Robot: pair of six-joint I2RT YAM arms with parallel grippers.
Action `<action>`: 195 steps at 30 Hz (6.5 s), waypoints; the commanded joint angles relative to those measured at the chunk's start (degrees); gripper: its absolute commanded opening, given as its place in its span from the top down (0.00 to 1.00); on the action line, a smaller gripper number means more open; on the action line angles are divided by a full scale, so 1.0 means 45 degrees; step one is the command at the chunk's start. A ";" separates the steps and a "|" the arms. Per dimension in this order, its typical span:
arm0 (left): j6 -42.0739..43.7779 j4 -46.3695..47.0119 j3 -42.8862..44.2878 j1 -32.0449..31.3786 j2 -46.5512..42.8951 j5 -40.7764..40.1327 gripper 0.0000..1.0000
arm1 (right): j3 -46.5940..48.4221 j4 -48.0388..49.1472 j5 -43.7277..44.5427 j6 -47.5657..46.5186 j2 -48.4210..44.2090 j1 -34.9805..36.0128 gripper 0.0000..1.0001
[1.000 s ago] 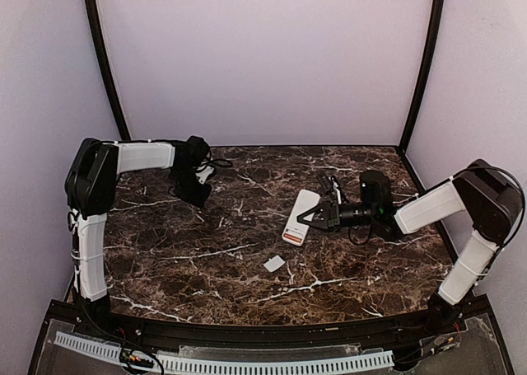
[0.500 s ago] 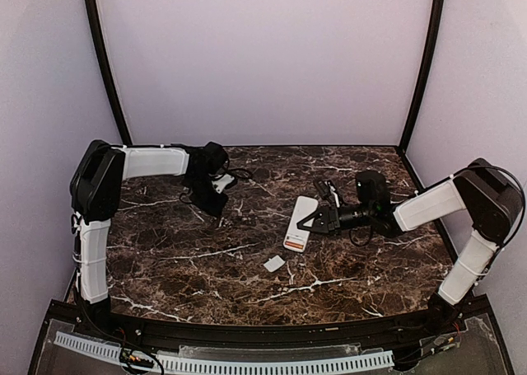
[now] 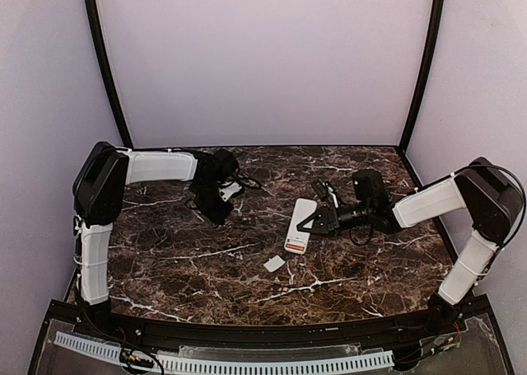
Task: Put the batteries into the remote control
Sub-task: Pick up the battery from the center of the board, then place the battery in the battery compartment, then load the battery into the battery compartment.
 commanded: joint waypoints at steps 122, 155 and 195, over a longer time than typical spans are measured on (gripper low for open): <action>-0.7742 1.3568 -0.8308 -0.3466 -0.5923 0.7296 0.14 | 0.1675 0.2617 -0.0531 0.3330 0.1362 0.1144 1.00; -0.7318 1.2522 -0.7416 -0.3723 -0.5228 0.6740 0.29 | 0.1686 0.2187 -0.0422 0.3041 0.1360 0.1144 1.00; -0.7704 1.3620 -0.8217 -0.3329 -0.5324 0.7532 0.45 | 0.1218 0.3476 -0.0915 0.3315 0.0784 0.1144 1.00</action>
